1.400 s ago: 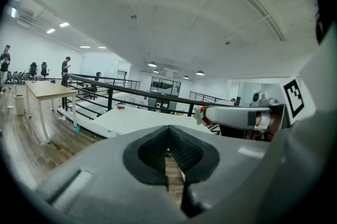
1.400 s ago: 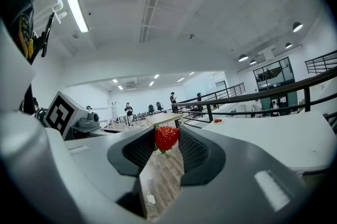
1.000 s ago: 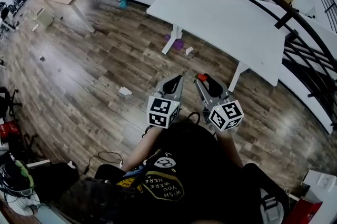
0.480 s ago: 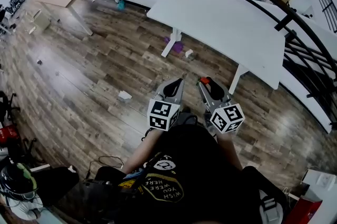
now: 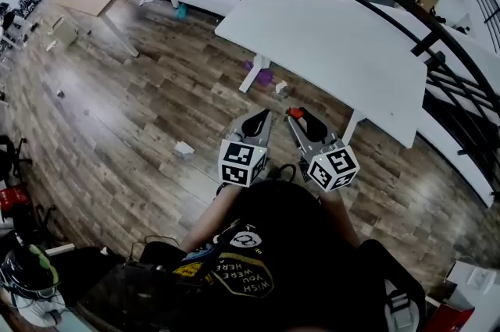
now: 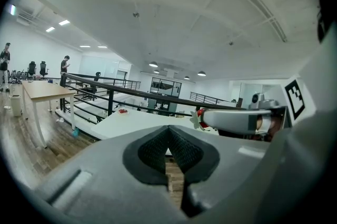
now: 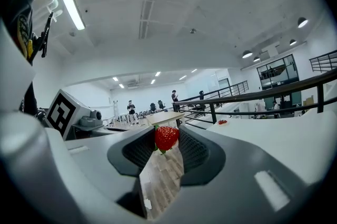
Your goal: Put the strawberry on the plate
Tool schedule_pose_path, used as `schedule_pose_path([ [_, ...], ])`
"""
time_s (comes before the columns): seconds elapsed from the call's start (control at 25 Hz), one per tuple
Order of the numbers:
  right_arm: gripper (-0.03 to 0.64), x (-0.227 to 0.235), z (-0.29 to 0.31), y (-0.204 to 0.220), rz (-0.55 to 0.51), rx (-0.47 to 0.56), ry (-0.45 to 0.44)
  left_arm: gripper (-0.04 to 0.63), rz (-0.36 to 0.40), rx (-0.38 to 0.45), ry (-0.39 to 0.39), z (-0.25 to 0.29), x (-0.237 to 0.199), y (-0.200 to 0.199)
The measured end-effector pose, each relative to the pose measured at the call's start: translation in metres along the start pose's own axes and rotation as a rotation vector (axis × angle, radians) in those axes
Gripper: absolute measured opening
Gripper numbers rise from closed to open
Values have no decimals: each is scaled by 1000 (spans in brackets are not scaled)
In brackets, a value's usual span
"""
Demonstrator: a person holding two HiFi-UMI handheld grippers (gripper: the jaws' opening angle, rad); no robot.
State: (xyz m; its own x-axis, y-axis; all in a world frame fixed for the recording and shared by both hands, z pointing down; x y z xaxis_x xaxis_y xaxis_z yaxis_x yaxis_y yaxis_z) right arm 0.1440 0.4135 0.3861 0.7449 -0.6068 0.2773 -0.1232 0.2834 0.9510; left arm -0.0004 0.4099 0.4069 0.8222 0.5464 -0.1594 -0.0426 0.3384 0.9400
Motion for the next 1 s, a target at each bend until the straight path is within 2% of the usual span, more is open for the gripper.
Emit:
schedule_pose_path([
  [0.12, 138, 19, 5, -3, 10, 2, -3, 5, -7, 0, 2, 26, -1, -6],
  [0.24, 138, 37, 6, -7, 22, 3, -4, 5, 17, 6, 18, 50, 7, -14],
  [0.36, 138, 51, 5, -8, 40, 9, -12, 5, 38, -6, 24, 63, 15, -15],
  [0.44, 138, 58, 8, -7, 53, 14, -25, 5, 23, -13, 19, 66, 14, -11],
  [0.68, 138, 71, 25, -6, 91, 16, -36, 5, -20, -33, -3, 78, -6, -11],
  [0.84, 138, 76, 43, -10, 95, 11, -26, 5, -8, -55, 19, 92, -20, -18],
  [1.0, 138, 75, 59, -21, 78, 16, -8, 5, -1, -43, 45, 98, -37, -29],
])
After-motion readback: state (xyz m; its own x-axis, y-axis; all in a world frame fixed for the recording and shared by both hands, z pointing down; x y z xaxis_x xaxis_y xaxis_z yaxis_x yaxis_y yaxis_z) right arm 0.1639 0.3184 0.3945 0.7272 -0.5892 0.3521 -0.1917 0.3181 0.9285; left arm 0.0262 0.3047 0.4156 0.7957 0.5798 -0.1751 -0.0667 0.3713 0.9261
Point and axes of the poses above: the fingertips, and each gripper's own axes: z forward along the fingers, x to its right, y out of its underside, the point moved 7 cm from there along -z, backward along the fingers, and after that the axes turned 3 degrees about z, right-handed, at the moved point
